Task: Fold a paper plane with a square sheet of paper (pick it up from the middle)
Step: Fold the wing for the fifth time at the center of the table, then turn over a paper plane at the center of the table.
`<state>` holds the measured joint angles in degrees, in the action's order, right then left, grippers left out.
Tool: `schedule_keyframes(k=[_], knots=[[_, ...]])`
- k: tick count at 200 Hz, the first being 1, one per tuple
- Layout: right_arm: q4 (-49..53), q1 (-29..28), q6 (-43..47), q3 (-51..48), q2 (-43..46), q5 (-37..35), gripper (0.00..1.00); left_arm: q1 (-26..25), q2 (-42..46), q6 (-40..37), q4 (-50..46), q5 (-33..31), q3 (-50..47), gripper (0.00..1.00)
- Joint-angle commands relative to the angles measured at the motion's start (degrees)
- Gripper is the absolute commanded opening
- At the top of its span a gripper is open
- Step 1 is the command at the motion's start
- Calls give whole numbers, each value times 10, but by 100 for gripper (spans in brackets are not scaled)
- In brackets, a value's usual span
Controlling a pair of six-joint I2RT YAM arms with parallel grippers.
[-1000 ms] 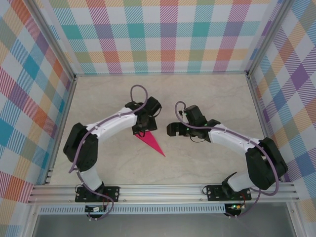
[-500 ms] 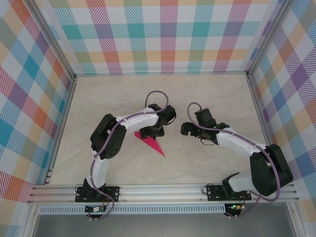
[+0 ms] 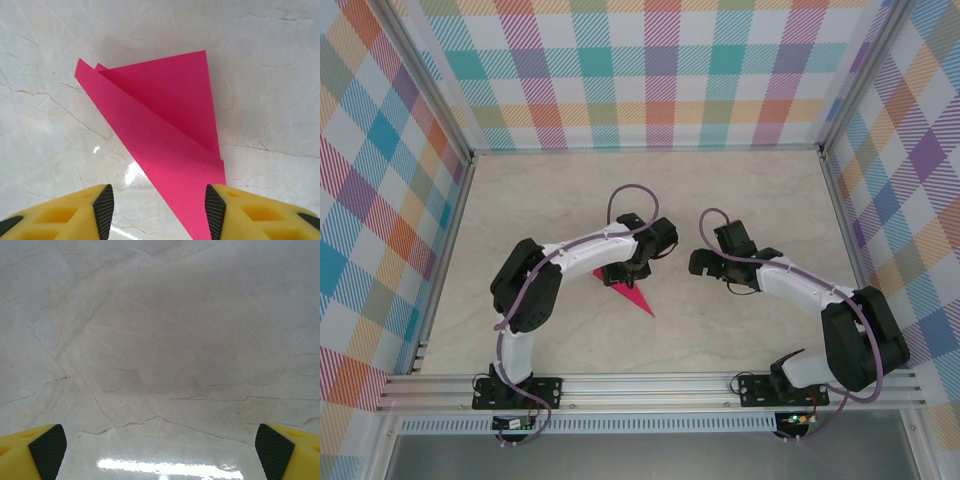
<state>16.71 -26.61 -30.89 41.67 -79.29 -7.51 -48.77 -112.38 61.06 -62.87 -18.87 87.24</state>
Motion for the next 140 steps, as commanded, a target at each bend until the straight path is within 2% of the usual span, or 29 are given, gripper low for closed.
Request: schedule_keyframes(k=[1,28,60,72,126,140], knots=[[12,2,-5,15,-8,-4,99,-10,15,22,-2,-11,-23,48],[15,2,-6,18,-7,-3,99,-10,11,15,18,0,-34,44],[16,2,-4,20,-9,2,99,-10,3,-8,28,0,-15,60],[16,2,-3,20,-9,4,99,-10,-7,-14,30,-2,-7,63],[9,3,0,7,18,7,100,5,-61,-45,6,-5,33,63],[13,3,0,8,18,7,100,6,-64,-47,6,-6,33,59]])
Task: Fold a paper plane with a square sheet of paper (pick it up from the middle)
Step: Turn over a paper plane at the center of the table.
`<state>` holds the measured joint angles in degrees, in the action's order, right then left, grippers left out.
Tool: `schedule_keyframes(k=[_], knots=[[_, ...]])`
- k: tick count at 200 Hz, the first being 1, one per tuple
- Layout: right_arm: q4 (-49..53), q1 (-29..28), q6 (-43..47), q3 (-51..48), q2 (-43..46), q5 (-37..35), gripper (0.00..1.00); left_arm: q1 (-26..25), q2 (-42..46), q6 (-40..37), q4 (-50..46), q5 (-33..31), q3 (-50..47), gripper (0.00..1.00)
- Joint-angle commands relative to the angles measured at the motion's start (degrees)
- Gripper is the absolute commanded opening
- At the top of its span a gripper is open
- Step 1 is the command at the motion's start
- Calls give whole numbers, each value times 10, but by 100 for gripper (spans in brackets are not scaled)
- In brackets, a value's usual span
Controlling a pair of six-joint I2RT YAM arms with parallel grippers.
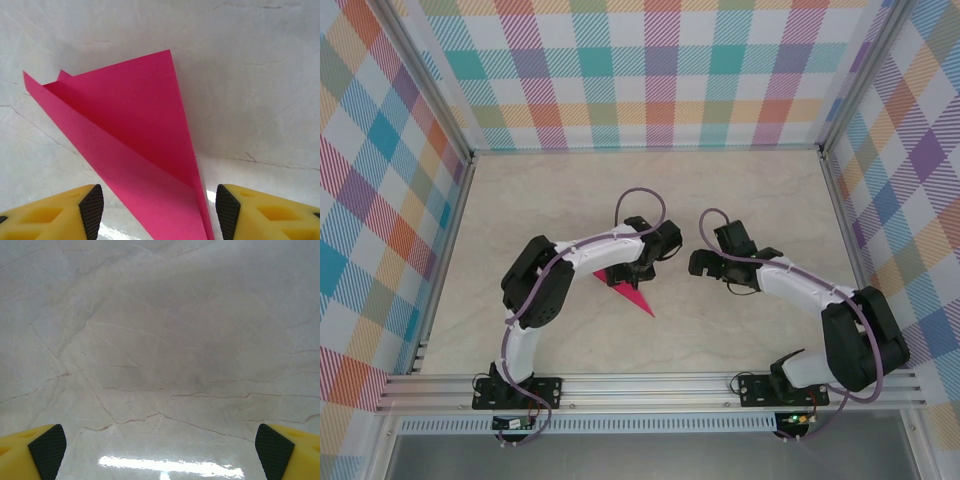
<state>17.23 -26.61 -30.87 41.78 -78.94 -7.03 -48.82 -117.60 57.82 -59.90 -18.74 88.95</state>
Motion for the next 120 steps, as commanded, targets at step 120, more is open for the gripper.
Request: schedule_keyframes(k=[120], knots=[[14,3,-2,23,1,5,100,7,55,36,-7,-10,-50,31]])
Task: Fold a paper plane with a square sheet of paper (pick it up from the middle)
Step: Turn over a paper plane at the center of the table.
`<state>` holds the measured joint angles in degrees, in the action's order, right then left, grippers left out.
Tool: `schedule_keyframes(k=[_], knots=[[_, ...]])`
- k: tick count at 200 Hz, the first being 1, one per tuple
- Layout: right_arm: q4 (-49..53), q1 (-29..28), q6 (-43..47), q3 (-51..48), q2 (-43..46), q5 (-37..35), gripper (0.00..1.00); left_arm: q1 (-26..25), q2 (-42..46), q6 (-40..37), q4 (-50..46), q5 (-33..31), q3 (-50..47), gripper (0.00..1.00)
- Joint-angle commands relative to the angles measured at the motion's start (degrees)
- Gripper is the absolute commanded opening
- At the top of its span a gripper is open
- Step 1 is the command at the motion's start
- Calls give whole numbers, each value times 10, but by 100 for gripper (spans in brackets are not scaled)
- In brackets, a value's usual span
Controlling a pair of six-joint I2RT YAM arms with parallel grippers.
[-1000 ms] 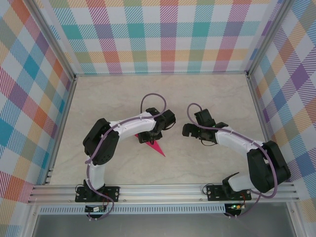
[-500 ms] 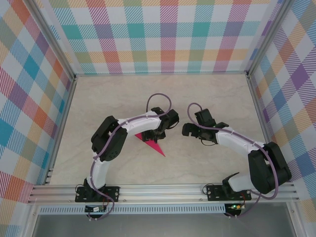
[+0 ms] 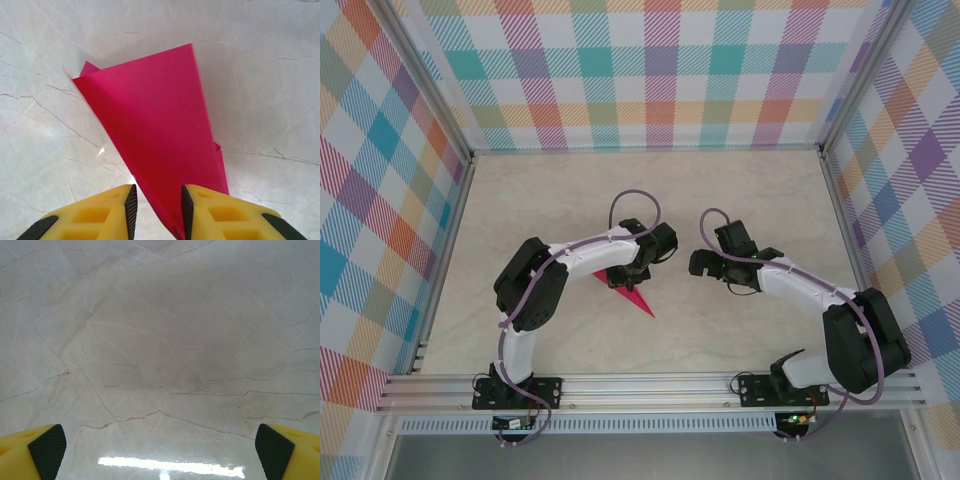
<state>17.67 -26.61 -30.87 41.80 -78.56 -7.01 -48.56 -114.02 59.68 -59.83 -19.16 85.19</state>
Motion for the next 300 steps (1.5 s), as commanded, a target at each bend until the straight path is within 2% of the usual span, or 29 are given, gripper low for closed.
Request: schedule_keyframes(k=[1,37,99,132,159,189,212,238,258,300], knots=[[9,3,-2,23,-3,5,100,4,20,18,-7,-6,-12,31],[14,3,0,26,-3,4,100,4,23,19,11,8,-21,27],[20,3,1,36,5,16,100,4,52,4,2,-8,-11,0],[20,3,-10,37,23,20,100,1,140,-62,44,-28,-16,0],[37,3,-32,49,24,7,99,3,202,-116,141,-12,-64,0],[45,4,-45,62,15,22,97,13,236,-152,297,68,-159,0],[36,4,-54,58,16,50,96,26,238,-161,409,129,-228,0],[-8,4,-61,35,23,130,93,42,239,-161,558,205,-307,0],[-55,3,-88,11,21,174,87,45,247,-163,619,215,-353,0],[-129,-11,-98,7,-19,269,64,65,264,-133,738,236,-454,0]])
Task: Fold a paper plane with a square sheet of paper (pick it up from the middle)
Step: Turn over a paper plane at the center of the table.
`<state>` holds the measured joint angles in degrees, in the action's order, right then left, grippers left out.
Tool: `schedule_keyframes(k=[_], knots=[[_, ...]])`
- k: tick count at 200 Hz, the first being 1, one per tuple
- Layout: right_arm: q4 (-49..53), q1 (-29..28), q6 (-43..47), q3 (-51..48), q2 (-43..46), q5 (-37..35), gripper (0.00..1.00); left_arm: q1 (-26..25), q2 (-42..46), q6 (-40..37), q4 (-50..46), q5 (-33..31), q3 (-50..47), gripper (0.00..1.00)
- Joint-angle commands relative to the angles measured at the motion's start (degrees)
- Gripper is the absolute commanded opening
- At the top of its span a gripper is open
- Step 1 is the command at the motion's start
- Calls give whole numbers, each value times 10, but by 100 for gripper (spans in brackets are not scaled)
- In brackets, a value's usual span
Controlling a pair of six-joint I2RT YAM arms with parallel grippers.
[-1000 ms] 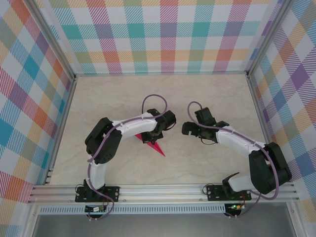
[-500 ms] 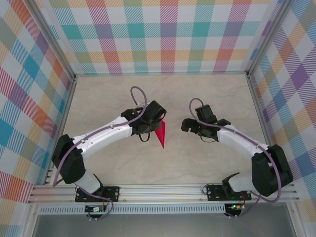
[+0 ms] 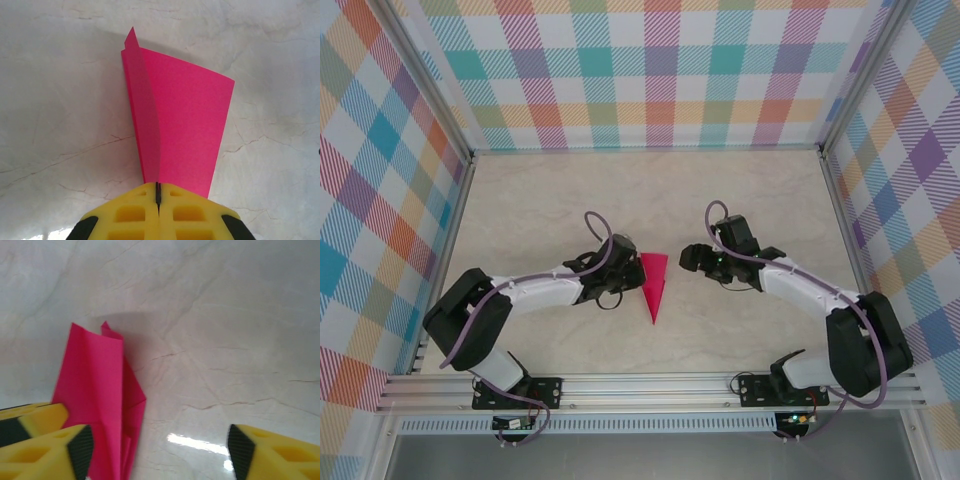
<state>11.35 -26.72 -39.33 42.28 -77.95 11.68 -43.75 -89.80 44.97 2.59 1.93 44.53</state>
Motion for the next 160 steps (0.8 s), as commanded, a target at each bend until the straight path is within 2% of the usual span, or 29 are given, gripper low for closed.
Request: schedule_keyframes(k=[1,31,45,89,129,160], knots=[[-66,-11,-13,3,-27,84,63,18,23,15,116,26,-51,0],[-80,-63,-7,41,-90,112,49,28,36,39,175,26,-111,0],[-77,-86,-8,60,-119,109,46,30,44,42,178,16,-126,0],[-48,-125,6,107,-176,80,46,31,56,41,167,1,-147,0],[-31,-138,22,126,-211,88,46,32,44,43,166,1,-148,0],[-19,-140,28,123,-217,81,54,31,48,45,157,-12,-154,0]])
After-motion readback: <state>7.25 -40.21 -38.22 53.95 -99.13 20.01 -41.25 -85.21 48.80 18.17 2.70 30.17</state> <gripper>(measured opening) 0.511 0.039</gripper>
